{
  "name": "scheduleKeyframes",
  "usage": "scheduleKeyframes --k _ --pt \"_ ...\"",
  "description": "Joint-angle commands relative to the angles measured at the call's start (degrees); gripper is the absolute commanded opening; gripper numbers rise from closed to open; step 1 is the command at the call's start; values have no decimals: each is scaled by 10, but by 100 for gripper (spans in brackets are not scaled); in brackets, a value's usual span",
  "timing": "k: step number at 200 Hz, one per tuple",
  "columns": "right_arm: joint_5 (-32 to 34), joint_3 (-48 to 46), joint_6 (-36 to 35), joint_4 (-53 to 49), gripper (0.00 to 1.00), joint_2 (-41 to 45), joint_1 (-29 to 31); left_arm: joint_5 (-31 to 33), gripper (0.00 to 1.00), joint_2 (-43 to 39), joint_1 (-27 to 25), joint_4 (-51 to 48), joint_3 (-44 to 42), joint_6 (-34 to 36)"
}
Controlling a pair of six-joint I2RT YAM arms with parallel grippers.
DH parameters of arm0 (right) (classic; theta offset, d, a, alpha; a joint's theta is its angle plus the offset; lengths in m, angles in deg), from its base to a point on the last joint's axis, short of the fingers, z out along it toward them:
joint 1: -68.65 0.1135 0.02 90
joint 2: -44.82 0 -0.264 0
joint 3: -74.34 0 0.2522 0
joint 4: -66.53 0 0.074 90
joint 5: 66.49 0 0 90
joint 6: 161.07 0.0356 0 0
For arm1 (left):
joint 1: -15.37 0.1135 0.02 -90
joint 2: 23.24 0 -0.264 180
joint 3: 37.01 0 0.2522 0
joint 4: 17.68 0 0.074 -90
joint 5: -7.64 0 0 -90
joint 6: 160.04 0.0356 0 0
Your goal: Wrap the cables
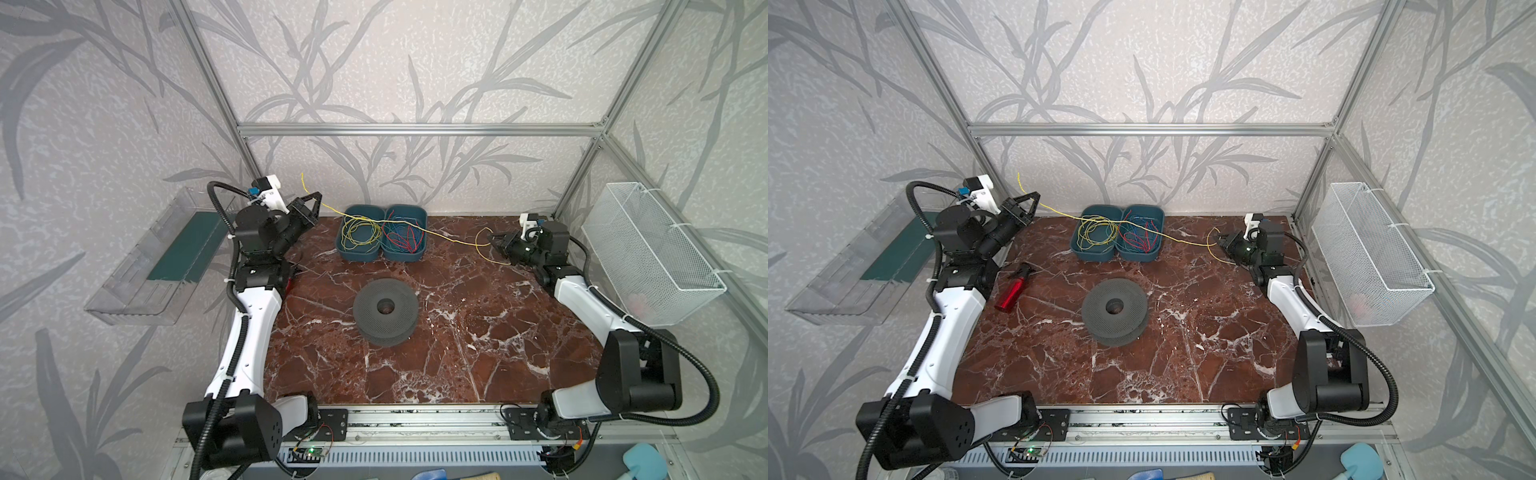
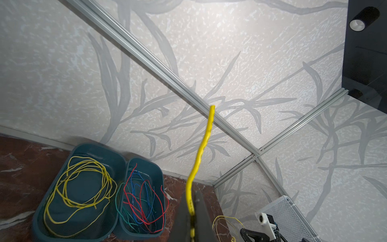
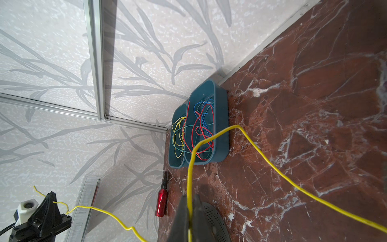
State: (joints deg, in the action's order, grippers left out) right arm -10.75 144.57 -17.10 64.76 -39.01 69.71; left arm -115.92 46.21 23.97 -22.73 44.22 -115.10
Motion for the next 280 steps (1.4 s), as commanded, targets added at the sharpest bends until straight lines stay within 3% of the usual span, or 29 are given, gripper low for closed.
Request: scheduleKeyframes --k 1,31,58,65,76,94,117,135,157,172,190,217,237,269,280 --pt "53 -14 -5 -21 0 7 -35 52 0 -35 43 5 26 35" --pt "53 -3 -10 -30 0 12 -36 64 0 -41 45 -23 20 62" --pt "50 4 -17 -41 0 22 -33 16 0 -25 42 8 17 39" --pt "50 9 -21 -47 0 24 -29 1 10 -18 39 21 17 25" --pt "52 19 -30 -61 0 26 -19 -29 39 -9 34 64 15 1" --pt "48 28 -27 -65 0 24 -12 -35 68 -23 29 123 -2 -30" --pt "64 32 -22 -71 0 24 -11 -12 81 -60 21 91 -3 -11" --pt "72 32 -7 -55 0 15 -5 6 82 -89 -21 74 -25 -2" --pt "80 35 21 -27 0 1 12 71 83 -124 -142 35 -69 56" --pt "80 42 31 -17 0 -7 28 112 83 -131 -215 62 -110 53" --pt "74 53 33 -23 0 -11 46 148 83 -104 -296 70 -124 65" --pt "76 61 33 -27 0 -11 75 127 84 -5 -410 44 -74 157" --pt "68 69 31 -35 0 -9 87 124 79 66 -460 -59 -4 264" --pt "62 65 22 -46 0 6 102 189 74 125 -498 -175 73 428" --pt "63 61 22 -46 0 12 108 217 68 150 -505 -204 97 467"
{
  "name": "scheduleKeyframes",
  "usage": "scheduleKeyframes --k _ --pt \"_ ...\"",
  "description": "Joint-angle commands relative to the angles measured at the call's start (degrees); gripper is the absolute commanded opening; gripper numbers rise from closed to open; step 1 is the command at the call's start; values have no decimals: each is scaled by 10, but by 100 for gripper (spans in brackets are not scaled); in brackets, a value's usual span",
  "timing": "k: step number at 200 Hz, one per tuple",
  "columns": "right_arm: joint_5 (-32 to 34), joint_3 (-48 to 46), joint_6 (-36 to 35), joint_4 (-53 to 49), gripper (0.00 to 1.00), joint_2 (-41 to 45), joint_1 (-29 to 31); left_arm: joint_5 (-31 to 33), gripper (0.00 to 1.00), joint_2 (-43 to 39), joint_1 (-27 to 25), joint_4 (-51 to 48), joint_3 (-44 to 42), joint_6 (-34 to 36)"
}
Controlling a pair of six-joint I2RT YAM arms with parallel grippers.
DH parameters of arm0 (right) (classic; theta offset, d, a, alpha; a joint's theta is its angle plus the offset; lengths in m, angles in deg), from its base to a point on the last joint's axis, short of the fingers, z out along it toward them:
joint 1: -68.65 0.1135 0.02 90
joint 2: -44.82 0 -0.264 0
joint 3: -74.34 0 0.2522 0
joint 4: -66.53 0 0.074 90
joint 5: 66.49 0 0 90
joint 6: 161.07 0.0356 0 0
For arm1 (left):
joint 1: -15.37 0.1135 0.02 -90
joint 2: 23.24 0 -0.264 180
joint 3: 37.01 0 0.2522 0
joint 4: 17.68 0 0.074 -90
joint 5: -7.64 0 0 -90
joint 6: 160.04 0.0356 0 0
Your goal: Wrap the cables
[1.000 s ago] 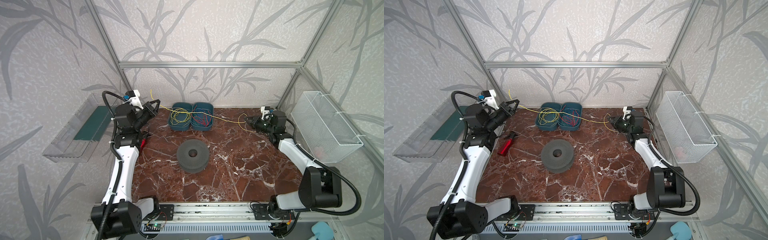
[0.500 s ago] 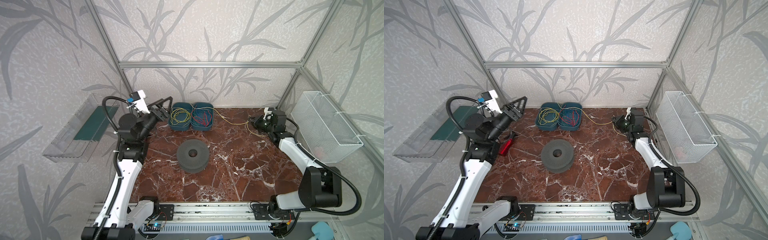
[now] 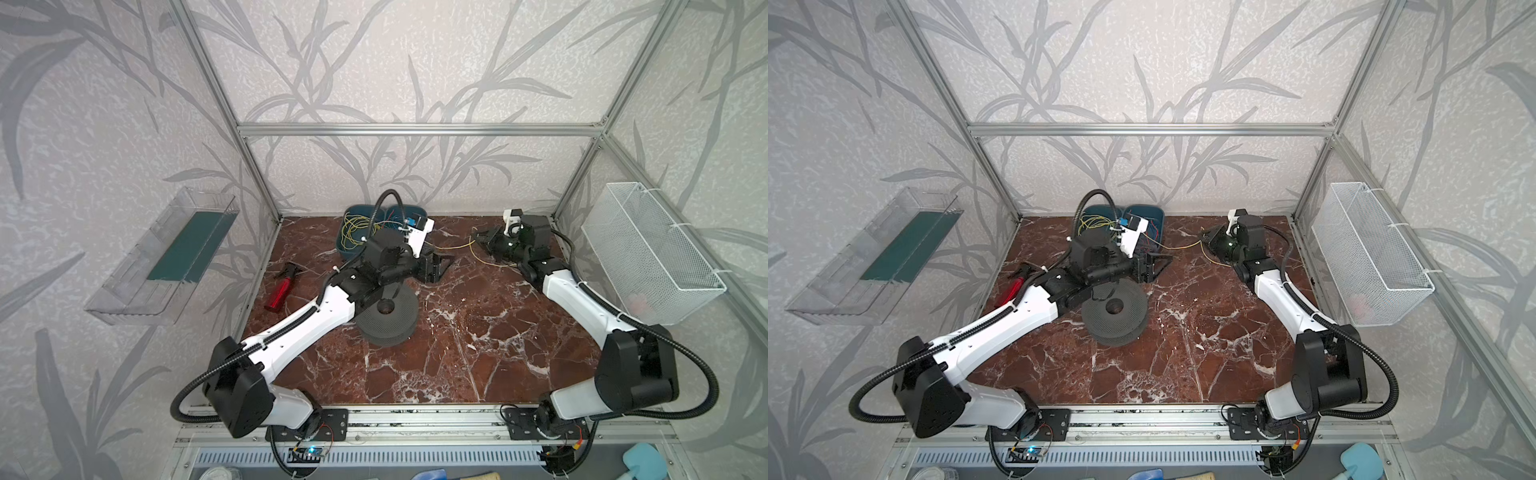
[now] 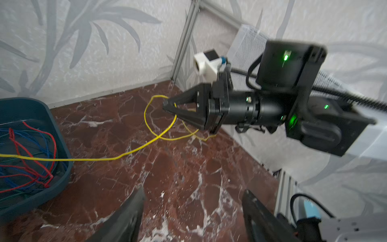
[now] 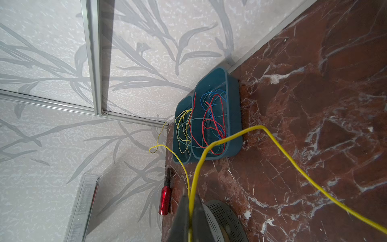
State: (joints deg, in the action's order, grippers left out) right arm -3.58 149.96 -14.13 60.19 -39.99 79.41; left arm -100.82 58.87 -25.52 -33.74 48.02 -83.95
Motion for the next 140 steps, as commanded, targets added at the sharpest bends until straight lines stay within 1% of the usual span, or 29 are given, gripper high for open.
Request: scheduleKeyframes --k 1,14,46,72,88,103,117,140 --pt "-9 6 -8 0 0 22 12 69 67 25 -11 -95 62 159" --pt "-10 -1 -5 4 0 26 19 96 65 49 -24 -112 80 206" --pt "-10 -13 -8 0 0 41 36 151 63 99 -53 -88 89 292" --pt "-11 -18 -10 -7 0 52 46 174 58 140 -64 -90 120 333" --pt "-12 -22 -10 -10 0 58 52 183 57 157 -67 -82 129 343" --pt "-12 -28 -9 -10 0 65 56 197 48 164 -67 -67 130 345" --pt "-11 -32 -11 -13 0 68 59 210 42 165 -68 -48 123 344" --pt "-14 -37 -11 -14 0 71 62 214 33 164 -68 -42 117 355"
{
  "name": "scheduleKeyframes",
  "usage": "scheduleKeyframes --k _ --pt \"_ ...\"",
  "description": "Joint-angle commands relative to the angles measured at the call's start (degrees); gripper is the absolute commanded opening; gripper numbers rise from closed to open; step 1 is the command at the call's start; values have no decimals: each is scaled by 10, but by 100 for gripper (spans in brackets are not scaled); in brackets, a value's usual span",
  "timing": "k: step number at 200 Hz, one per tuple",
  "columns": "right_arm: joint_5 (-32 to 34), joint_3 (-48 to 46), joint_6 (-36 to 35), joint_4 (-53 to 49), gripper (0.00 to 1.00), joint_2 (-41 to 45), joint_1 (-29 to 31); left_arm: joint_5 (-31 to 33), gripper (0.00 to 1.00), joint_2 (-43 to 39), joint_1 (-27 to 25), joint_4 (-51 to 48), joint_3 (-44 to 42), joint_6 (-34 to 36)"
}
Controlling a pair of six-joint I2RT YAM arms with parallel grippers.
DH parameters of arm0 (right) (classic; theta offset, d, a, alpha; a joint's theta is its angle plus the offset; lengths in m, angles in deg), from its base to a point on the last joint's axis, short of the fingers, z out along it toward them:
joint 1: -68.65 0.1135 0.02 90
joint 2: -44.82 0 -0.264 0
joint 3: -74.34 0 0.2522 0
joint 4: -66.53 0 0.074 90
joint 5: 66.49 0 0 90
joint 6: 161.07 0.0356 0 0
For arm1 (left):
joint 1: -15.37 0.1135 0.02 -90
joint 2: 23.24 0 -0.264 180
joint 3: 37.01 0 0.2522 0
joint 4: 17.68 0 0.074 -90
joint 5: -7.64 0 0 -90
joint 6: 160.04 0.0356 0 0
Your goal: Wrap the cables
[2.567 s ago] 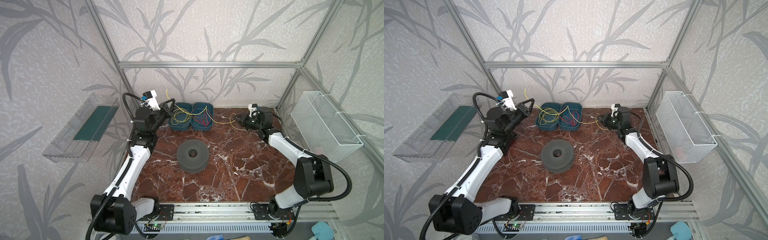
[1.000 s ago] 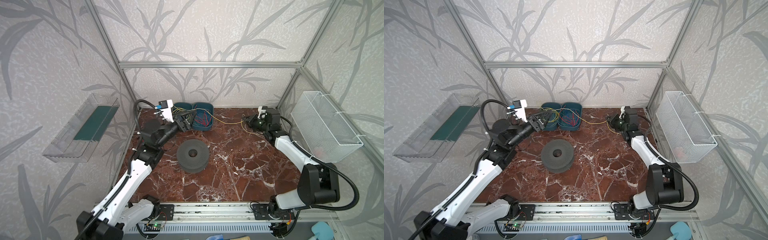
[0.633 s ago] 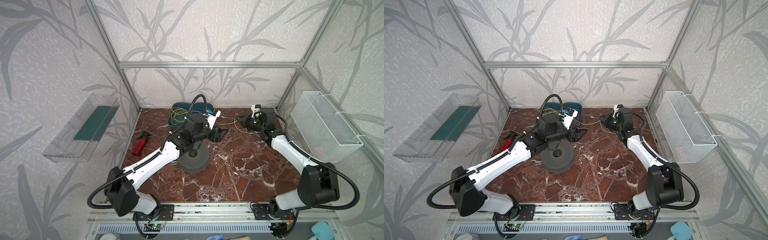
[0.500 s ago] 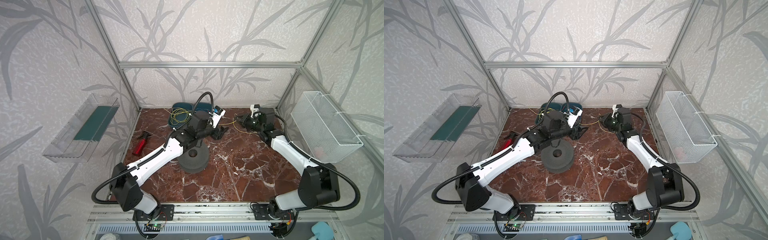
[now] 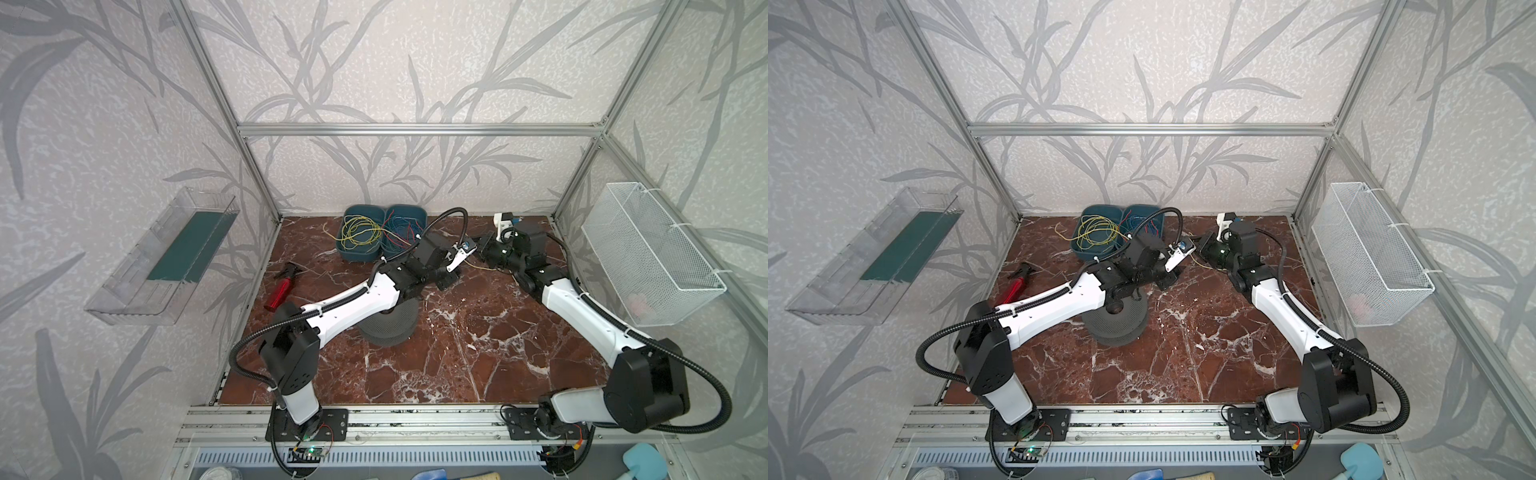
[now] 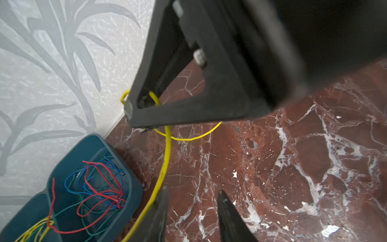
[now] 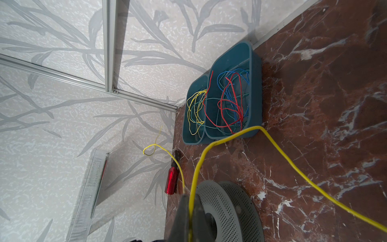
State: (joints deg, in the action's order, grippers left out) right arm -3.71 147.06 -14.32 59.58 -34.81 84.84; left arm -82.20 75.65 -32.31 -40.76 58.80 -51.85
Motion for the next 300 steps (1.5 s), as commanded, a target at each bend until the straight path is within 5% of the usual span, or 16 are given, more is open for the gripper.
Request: scheduleKeyframes --k 1,51,114,189,228,265,300 --pt "-13 -9 -9 -8 0 19 8 27 32 -4 0 28 9 36" --pt "-2 -14 -20 -20 0 29 15 32 27 -38 -1 69 -51 70" --pt "12 2 -38 -27 0 17 15 -16 46 -184 -4 87 -179 110" --pt "2 -8 -27 -15 0 28 29 -43 53 -94 -12 85 -102 122" --pt "0 -19 -26 -14 0 36 33 -10 41 -63 -16 90 -76 128" --pt "-7 -25 -28 -7 0 32 33 -25 12 -67 -18 97 -93 134" --pt "-11 -24 -29 -3 0 30 35 -11 7 -68 -19 93 -101 142"
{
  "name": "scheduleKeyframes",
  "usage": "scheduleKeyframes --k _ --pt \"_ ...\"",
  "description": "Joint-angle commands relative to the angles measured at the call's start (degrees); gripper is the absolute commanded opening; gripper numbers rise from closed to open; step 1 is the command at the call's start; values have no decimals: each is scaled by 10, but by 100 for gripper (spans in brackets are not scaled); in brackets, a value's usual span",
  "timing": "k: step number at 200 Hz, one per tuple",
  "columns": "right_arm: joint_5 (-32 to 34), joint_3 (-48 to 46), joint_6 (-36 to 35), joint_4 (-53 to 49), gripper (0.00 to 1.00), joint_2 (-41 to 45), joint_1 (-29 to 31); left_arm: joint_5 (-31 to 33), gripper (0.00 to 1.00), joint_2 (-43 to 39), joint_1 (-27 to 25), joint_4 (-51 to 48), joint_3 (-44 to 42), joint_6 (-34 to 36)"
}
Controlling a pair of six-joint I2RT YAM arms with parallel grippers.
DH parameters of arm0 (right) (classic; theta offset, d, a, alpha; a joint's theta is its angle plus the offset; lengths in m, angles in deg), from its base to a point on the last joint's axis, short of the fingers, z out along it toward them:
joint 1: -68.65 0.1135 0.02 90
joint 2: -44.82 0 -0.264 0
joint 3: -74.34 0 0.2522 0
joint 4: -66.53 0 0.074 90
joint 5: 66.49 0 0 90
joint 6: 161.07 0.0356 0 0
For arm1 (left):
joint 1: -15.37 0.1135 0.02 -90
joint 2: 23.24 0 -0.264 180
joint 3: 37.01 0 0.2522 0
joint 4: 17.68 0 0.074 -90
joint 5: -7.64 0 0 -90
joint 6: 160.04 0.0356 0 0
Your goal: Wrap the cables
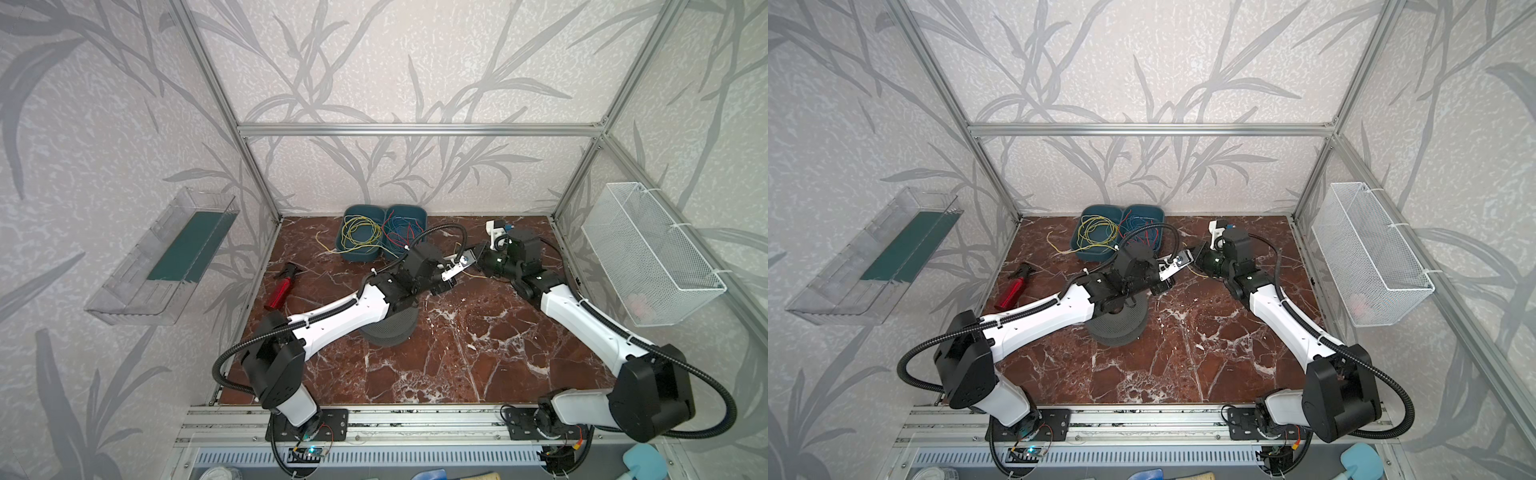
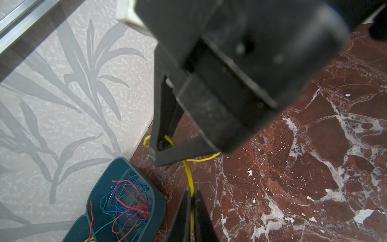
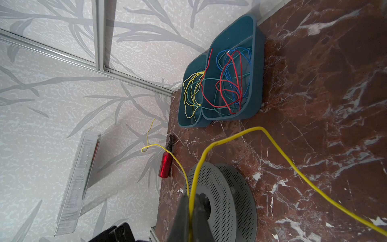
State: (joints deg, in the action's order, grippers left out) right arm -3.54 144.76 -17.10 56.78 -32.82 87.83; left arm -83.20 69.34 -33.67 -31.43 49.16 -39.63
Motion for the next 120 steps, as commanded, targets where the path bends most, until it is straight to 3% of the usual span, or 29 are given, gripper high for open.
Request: scheduleKeyframes --k 1,16,43,65,89,120 --pt "-13 -1 -1 26 0 10 5 -1 7 -5 -5 0 -4 20" --pt "-14 0 0 26 0 11 7 5 8 -4 -5 -1 -3 24" --pt "-18 -2 4 27 0 11 9 8 34 5 -7 -1 3 27" --pt "-19 -5 5 28 0 13 10 13 39 15 -8 -3 8 29" --pt "-18 -9 4 26 0 17 12 18 28 21 -9 -1 12 27" --pt "-10 -19 -2 23 0 22 12 29 1 21 -19 -6 10 36"
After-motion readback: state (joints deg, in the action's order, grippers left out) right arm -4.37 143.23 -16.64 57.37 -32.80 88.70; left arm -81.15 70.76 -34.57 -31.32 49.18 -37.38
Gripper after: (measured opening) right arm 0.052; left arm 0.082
